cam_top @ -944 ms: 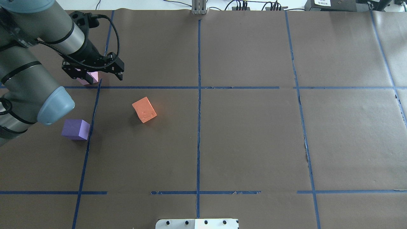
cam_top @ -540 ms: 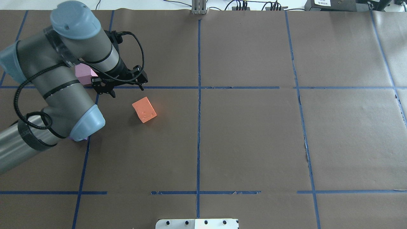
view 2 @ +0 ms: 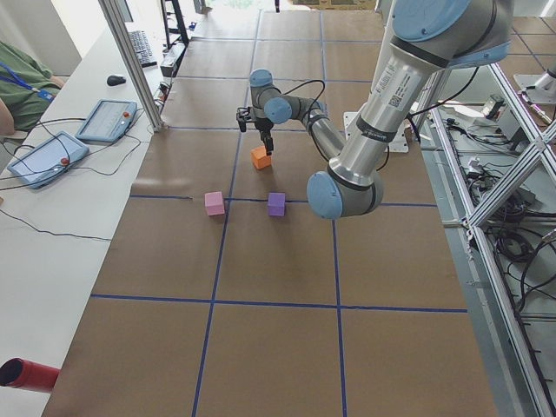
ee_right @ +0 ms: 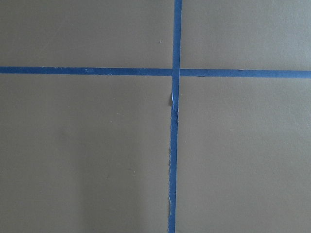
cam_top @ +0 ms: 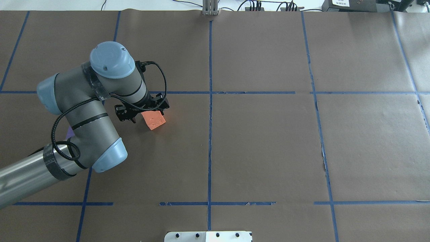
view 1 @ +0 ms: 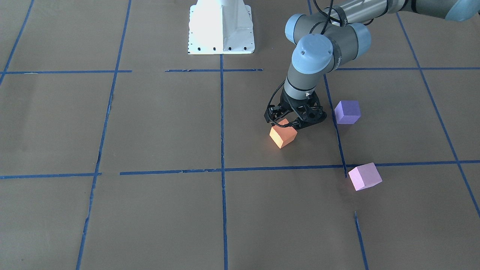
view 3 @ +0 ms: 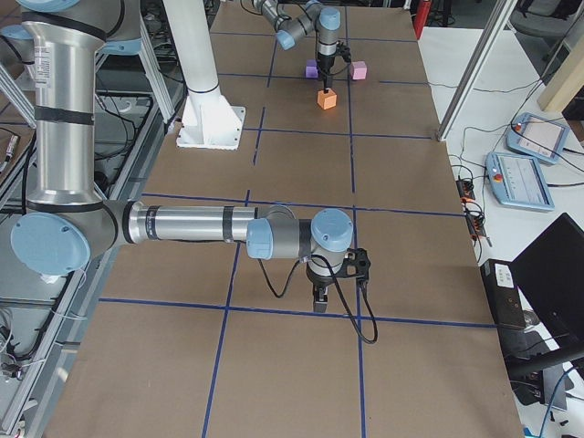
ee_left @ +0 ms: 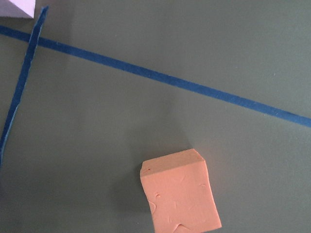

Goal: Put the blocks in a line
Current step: 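Close the left gripper on the orange cube and lift it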

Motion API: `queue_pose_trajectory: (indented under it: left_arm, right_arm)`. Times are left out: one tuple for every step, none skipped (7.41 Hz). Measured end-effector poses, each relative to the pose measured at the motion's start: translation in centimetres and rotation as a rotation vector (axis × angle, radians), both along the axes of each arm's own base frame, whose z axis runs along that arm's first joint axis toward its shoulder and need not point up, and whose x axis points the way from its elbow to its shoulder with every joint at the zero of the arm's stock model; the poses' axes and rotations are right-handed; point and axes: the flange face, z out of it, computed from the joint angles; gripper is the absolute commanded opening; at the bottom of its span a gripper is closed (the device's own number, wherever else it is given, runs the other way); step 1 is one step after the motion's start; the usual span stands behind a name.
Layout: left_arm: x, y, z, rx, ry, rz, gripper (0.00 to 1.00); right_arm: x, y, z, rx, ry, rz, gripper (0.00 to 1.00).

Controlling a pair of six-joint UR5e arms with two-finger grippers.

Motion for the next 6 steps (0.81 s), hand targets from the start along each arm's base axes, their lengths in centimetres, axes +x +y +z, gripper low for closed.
queue_pose_trajectory:
  left_arm:
    - [0.5, -0.1, 0.2, 0.004, 0.007, -0.005, 1.00]
    - [0.8, -0.3, 0.4, 0.007, 0.013, -0.008, 1.00]
    - [1.1, -0.5, 0.8, 0.008, 0.017, -0.011, 1.00]
    - [1.4, -0.8, 1.3, 0.008, 0.020, -0.014, 1.00]
    - [1.7, -1.0, 1.7, 0.009, 0.019, -0.018, 1.00]
    - [1.8, -1.2, 2.0, 0.011, 0.015, -0.024, 1.00]
  right_arm:
    - [0.0, 0.0, 0.0, 0.000, 0.000, 0.000, 1.00]
    - [0.0, 0.0, 0.0, 0.000, 0.000, 0.000, 1.00]
    - [0.0, 0.0, 0.0, 0.000, 0.000, 0.000, 1.00]
    - [0.0, 0.0, 0.0, 0.000, 0.000, -0.001, 1.00]
    - [0.0, 0.0, 0.0, 0.000, 0.000, -0.001, 1.00]
    - [0.0, 0.0, 0.0, 0.000, 0.000, 0.000, 1.00]
